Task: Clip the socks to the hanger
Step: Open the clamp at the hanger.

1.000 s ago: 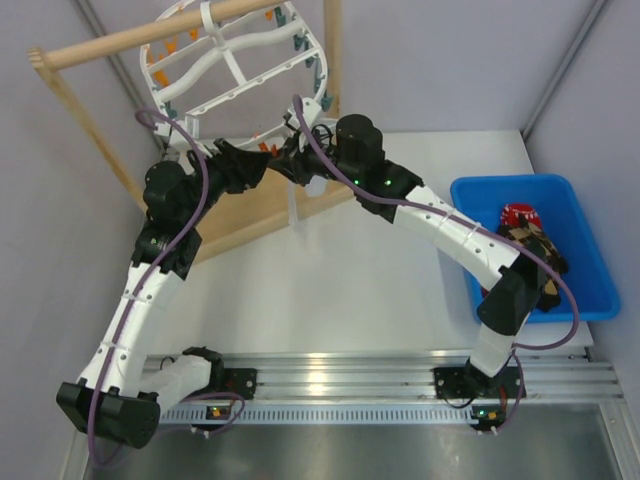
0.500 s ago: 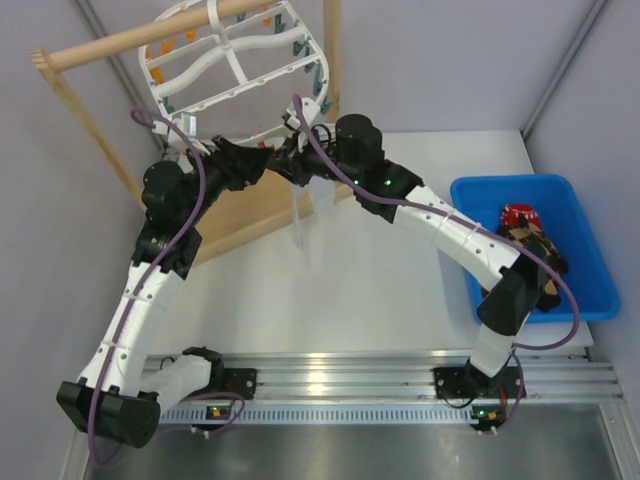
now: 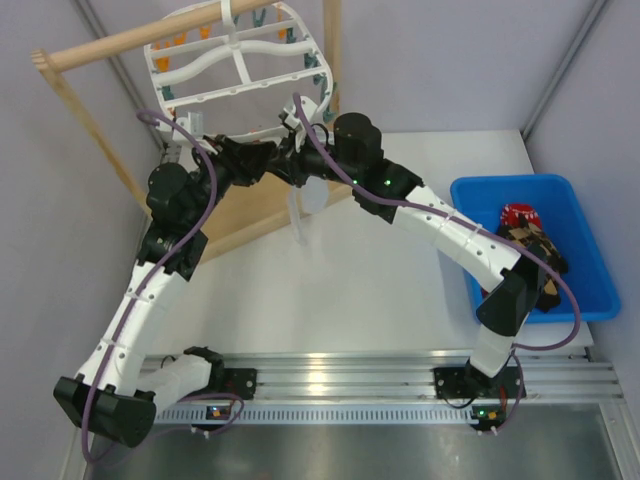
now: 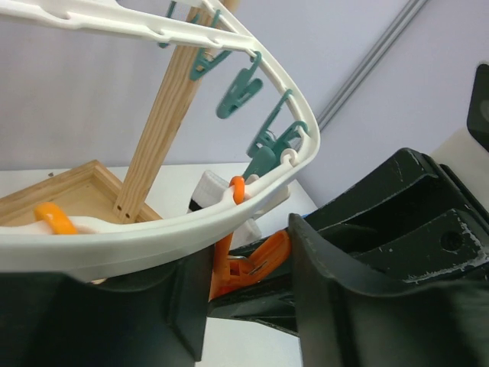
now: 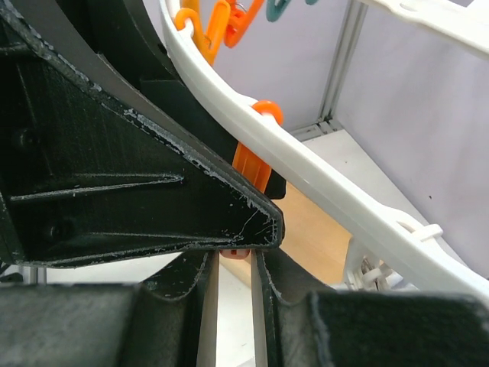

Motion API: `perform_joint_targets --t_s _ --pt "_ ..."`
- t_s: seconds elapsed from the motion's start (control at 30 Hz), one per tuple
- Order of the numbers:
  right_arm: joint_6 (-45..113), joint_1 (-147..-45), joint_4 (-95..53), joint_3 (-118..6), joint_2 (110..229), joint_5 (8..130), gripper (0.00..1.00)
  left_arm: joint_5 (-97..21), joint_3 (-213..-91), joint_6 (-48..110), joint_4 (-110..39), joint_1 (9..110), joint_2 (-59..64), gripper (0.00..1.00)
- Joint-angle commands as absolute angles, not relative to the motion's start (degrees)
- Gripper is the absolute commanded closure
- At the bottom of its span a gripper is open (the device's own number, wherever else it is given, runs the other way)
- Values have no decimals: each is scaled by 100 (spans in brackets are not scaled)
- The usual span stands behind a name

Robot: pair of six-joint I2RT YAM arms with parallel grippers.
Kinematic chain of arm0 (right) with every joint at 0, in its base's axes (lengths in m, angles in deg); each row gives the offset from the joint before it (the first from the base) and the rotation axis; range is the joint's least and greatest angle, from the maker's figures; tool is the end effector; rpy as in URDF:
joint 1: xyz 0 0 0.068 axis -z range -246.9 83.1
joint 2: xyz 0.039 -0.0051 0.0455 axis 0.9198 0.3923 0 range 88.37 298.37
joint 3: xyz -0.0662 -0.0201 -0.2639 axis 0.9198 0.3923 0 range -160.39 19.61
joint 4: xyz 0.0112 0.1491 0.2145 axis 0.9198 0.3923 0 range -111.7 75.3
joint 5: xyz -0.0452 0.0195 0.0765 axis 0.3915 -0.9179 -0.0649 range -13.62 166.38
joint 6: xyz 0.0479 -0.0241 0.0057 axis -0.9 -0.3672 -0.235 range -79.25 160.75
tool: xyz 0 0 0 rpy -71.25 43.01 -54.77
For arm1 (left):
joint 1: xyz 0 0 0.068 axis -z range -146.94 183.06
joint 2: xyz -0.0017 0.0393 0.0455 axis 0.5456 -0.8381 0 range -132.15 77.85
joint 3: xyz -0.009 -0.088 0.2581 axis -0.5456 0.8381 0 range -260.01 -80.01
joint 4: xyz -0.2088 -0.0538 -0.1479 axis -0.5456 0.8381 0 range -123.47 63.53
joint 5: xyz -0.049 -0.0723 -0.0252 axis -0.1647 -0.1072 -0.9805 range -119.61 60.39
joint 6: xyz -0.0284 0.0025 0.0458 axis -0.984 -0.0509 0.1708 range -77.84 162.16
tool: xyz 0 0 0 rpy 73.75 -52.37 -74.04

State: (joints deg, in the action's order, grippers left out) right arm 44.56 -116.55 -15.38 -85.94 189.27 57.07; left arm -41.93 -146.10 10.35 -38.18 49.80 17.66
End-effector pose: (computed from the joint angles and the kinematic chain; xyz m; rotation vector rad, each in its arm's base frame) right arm 0.2609 0.3252 0.4494 -0.9851 1.3503 0.8819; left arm 0.2212 -0.0745 0.4475 -0.0034 1.4438 -0.8499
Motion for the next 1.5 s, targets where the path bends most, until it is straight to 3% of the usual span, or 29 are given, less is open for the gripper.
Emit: perform_joint_targets --t_s 0.0,0.17,0.2,0.3,0.33,0.43,0.9,1.2,1.3,1.33,1.43,1.47 --pt "4400 -11911 -1265 -8762 18874 5203 100 -3946 -14734 1369 -4305 5038 1632 58" --pt "4505 -11893 -1230 -8586 18778 5256 100 -3981 -14778 1351 -4121 5038 1650 79" --pt "4523 -11885 -1221 -8559 18760 5256 100 -3946 -14787 1316 -4051 5029 1659 90" --pt "4497 -11841 -1265 -8419 18699 5291 87 -3911 -14804 1167 -4024 5038 1659 100" --pt "4470 -11823 -1300 -8366 18681 5309 78 -3902 -14804 1106 -4015 5029 1659 100" --pt "4286 -11718 -1493 -8112 18602 5265 66 -3910 -14813 938 -3997 5020 1650 100" --pt "3389 -11436 -3453 -7329 18435 5019 55 -3867 -14796 86 -3813 4862 1571 100" --pt "3591 -11445 -3594 -7495 18593 5256 60 -3911 -14743 -99 -3760 4853 1571 100" --pt "3731 -11436 -3507 -7610 18654 5370 73 -3919 -14716 -73 -3725 4845 1597 100" --pt "3767 -11436 -3489 -7636 18663 5388 85 -3919 -14699 -73 -3725 4853 1606 100" --pt "3890 -11428 -3419 -7680 18654 5450 100 -3937 -14646 -38 -3707 4844 1615 100" --pt "3916 -11419 -3410 -7672 18646 5441 100 -3954 -14620 6 -3707 4844 1641 100"
